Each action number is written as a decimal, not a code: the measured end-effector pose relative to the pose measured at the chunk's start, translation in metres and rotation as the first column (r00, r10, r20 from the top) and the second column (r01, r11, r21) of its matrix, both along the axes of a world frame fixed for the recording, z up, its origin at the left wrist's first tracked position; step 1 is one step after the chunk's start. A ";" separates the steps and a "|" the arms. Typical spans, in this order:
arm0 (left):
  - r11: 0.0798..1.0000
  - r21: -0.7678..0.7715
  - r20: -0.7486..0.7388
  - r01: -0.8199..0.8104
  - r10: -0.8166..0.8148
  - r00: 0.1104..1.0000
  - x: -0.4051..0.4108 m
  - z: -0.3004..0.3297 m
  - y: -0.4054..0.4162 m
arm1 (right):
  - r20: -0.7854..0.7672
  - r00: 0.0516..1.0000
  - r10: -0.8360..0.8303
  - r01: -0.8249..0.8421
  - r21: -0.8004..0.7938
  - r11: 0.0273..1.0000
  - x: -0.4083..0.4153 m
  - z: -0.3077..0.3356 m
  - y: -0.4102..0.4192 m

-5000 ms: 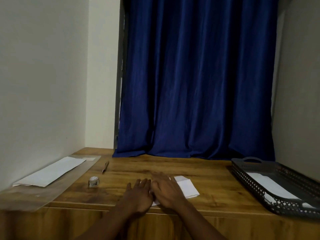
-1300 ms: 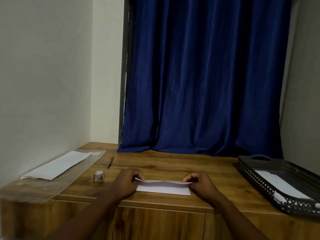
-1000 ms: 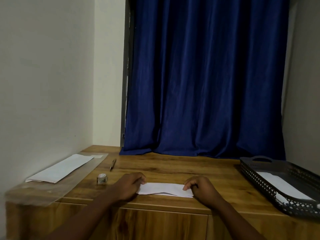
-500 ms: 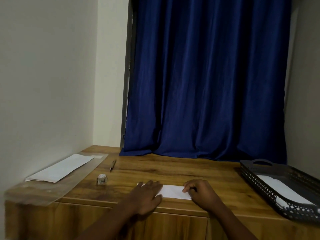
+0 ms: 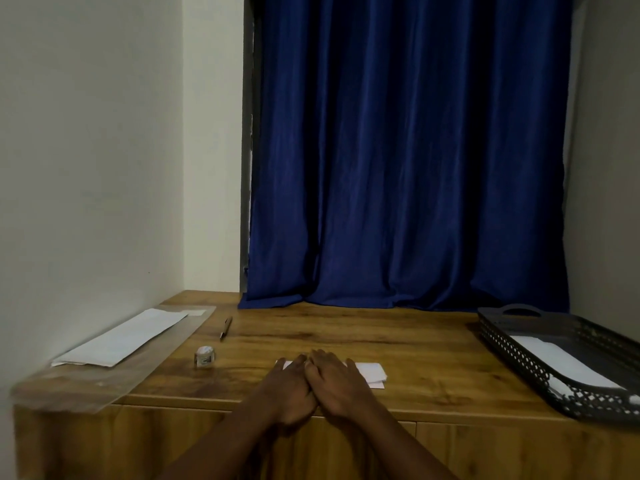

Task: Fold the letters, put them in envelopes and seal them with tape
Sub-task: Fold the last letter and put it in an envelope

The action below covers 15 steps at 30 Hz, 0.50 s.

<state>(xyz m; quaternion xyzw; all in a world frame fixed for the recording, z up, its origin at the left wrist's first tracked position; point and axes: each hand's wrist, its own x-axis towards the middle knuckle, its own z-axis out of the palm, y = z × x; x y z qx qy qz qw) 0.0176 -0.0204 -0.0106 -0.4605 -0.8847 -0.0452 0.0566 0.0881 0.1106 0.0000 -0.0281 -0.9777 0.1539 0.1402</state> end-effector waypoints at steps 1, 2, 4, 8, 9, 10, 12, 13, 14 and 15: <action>1.000 0.000 0.015 -0.004 0.004 1.000 -0.001 -0.001 0.000 | 0.050 0.999 0.002 -0.002 0.015 1.000 -0.001 -0.001 0.000; 1.000 0.014 0.036 -0.010 0.010 0.999 -0.002 -0.001 0.001 | 0.083 0.997 0.001 -0.003 0.022 1.000 0.000 0.000 0.003; 0.999 0.044 0.062 -0.017 0.014 0.998 -0.004 -0.002 0.001 | 0.125 0.992 0.005 -0.013 0.069 0.998 0.001 0.001 0.012; 0.998 0.038 0.086 -0.046 0.042 0.995 -0.004 0.000 0.000 | 0.178 0.983 -0.038 0.031 0.046 0.998 0.003 0.000 0.025; 0.997 0.029 0.093 -0.065 0.062 0.994 -0.003 0.000 0.000 | 0.188 0.980 -0.068 0.061 0.042 0.997 0.004 -0.001 0.029; 0.996 0.020 0.098 -0.086 0.083 0.992 -0.002 0.001 0.001 | 0.195 0.976 -0.098 0.086 0.068 0.994 0.004 -0.002 0.035; 0.992 -0.006 0.108 -0.124 0.124 0.986 -0.001 0.004 0.000 | 0.206 0.963 -0.173 0.151 0.117 0.982 0.007 -0.005 0.050; 0.989 -0.020 0.110 -0.144 0.145 0.983 0.000 0.005 -0.001 | 0.208 0.956 -0.207 0.186 0.116 0.976 0.010 -0.006 0.058; 0.987 -0.027 0.109 -0.161 0.163 0.981 0.001 0.005 -0.002 | 0.209 0.950 -0.231 0.212 0.108 0.971 0.013 -0.007 0.066; 0.985 -0.028 0.106 -0.171 0.173 0.979 0.003 0.006 -0.003 | 0.211 0.947 -0.242 0.225 0.100 0.969 0.015 -0.008 0.073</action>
